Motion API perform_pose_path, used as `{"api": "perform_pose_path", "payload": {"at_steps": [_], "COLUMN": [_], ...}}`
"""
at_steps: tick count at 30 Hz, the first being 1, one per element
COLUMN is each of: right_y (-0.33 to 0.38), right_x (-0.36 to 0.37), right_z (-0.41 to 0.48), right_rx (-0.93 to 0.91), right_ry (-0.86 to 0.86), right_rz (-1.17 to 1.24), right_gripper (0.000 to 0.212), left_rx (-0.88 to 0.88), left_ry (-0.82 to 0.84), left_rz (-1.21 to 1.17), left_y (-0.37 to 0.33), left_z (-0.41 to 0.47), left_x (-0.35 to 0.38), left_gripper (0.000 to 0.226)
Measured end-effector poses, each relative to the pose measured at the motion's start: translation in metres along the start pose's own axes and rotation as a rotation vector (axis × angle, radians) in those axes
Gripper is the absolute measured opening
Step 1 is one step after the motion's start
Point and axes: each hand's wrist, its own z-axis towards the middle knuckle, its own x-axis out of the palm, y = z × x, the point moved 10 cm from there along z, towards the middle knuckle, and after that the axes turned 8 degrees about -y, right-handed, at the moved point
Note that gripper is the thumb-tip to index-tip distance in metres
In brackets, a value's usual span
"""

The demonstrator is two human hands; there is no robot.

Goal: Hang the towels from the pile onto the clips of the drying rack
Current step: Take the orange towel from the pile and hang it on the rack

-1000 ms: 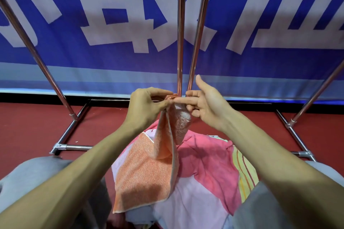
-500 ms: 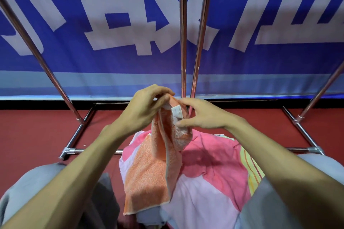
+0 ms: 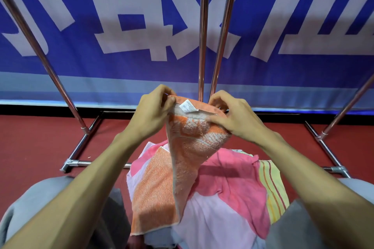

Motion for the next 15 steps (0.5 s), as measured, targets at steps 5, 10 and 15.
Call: {"api": "perform_pose_path", "payload": {"at_steps": [5,10,15], "right_y": [0.005,0.011,0.004], "right_x": [0.003,0.005,0.005], "right_z": [0.001,0.005,0.008], "right_rx": [-0.051,-0.108,-0.073], "right_ry": [-0.016,-0.053,-0.084], "right_rz": [-0.017,-0.006,-0.009], "right_gripper": [0.029,0.019,0.009], "left_rx": [-0.09,-0.148,-0.196], "left_ry": [-0.04,-0.037,-0.07], "left_rz": [-0.109,-0.223,-0.305], "left_y": [0.012,0.022,0.025], "left_z": [0.0,-0.001,-0.003], "left_x": [0.0,0.002,0.006], "left_gripper": [0.012,0.013,0.011]}}
